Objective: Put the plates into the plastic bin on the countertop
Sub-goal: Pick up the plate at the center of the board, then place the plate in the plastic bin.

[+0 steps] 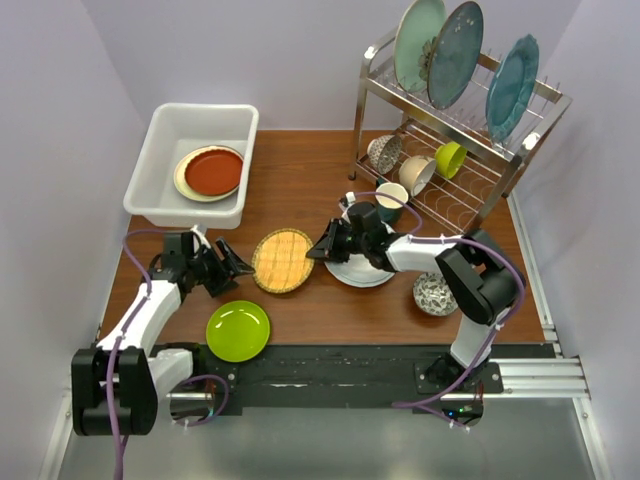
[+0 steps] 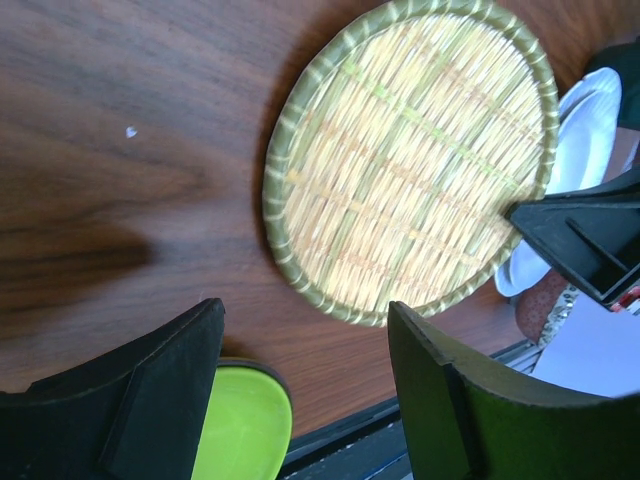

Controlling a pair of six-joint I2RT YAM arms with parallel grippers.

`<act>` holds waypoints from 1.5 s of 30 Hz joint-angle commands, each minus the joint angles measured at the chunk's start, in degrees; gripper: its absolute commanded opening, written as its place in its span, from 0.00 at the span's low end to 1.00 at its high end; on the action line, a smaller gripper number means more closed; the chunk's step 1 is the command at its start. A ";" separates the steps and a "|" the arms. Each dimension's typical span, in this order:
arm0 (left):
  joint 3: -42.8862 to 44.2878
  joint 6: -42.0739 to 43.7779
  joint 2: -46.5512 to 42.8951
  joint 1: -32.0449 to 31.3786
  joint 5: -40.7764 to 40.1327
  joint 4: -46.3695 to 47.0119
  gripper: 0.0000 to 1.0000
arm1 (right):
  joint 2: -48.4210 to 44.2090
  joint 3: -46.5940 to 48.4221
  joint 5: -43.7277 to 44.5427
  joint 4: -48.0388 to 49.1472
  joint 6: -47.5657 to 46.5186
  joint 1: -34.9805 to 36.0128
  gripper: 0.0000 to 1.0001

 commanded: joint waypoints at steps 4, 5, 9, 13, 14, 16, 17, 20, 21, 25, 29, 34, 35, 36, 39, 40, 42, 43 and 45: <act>-0.92 -2.78 1.10 -0.25 2.59 7.57 0.70 | -4.65 -1.84 -4.56 7.96 3.41 -0.06 0.00; -0.92 -2.78 1.27 -0.25 2.50 7.31 0.70 | -4.91 -2.37 -4.65 8.84 3.59 0.03 0.00; -1.27 -2.25 1.45 -0.25 1.97 6.60 0.70 | -6.76 -2.38 -4.47 9.46 4.21 -0.23 0.00; -2.58 -2.60 2.07 -0.25 2.32 7.91 0.70 | -7.55 -2.02 -4.74 10.52 4.91 -0.32 0.00; -2.94 -2.78 1.89 -0.25 2.76 8.62 0.70 | -7.55 -1.76 -4.91 10.69 5.09 -0.32 0.00; -3.81 -3.74 1.19 -0.25 3.82 11.15 0.70 | -7.55 -1.76 -5.70 11.48 5.70 -0.41 0.00; -4.08 -4.01 0.93 -0.25 4.17 11.95 0.70 | -7.38 -1.85 -5.97 12.10 6.05 -0.41 0.00; -4.96 -5.15 -0.13 -0.25 5.57 15.47 0.70 | -6.76 -1.85 -7.63 13.77 7.02 -0.41 0.00; -5.31 -6.28 -0.39 -0.25 6.88 16.70 0.70 | -6.50 -1.76 -8.07 14.03 7.11 -0.32 0.00; -7.15 -8.75 -2.94 -0.25 8.22 23.10 0.67 | -5.89 -2.11 -9.92 15.78 7.90 -0.32 0.00; -8.12 -9.98 -3.91 -0.25 9.70 26.37 0.52 | -5.27 -2.29 -11.06 17.20 8.51 -0.23 0.00; -8.48 -10.69 -5.05 -0.25 11.02 28.31 0.30 | -4.48 -2.29 -11.86 16.94 8.34 -0.23 0.00; -8.48 -10.60 -5.14 -0.25 11.37 28.66 0.16 | -4.22 -2.20 -12.12 16.85 8.34 -0.32 0.00; -8.48 -10.43 -5.23 -0.25 11.90 28.84 0.06 | -3.69 -2.11 -12.12 16.24 8.25 -0.23 0.00; -8.48 -10.16 -5.84 -0.25 11.91 28.23 0.00 | -2.29 -1.23 -13.70 15.36 7.64 -0.23 0.07; -8.48 -10.16 -6.02 -0.25 11.91 28.05 0.00 | -2.02 -1.06 -13.88 15.27 7.64 -0.32 0.12; -8.48 -10.08 -6.72 -0.25 11.56 27.35 0.00 | -1.75 -0.88 -14.14 15.18 7.11 -0.23 0.48; -8.48 -9.99 -6.90 -0.16 11.47 27.08 0.00 | -2.27 -0.88 -13.79 13.87 6.67 -0.23 0.64; -8.39 -9.90 -7.25 -0.25 11.29 26.56 0.00 | -3.33 -0.79 -12.65 11.50 4.14 -0.23 0.88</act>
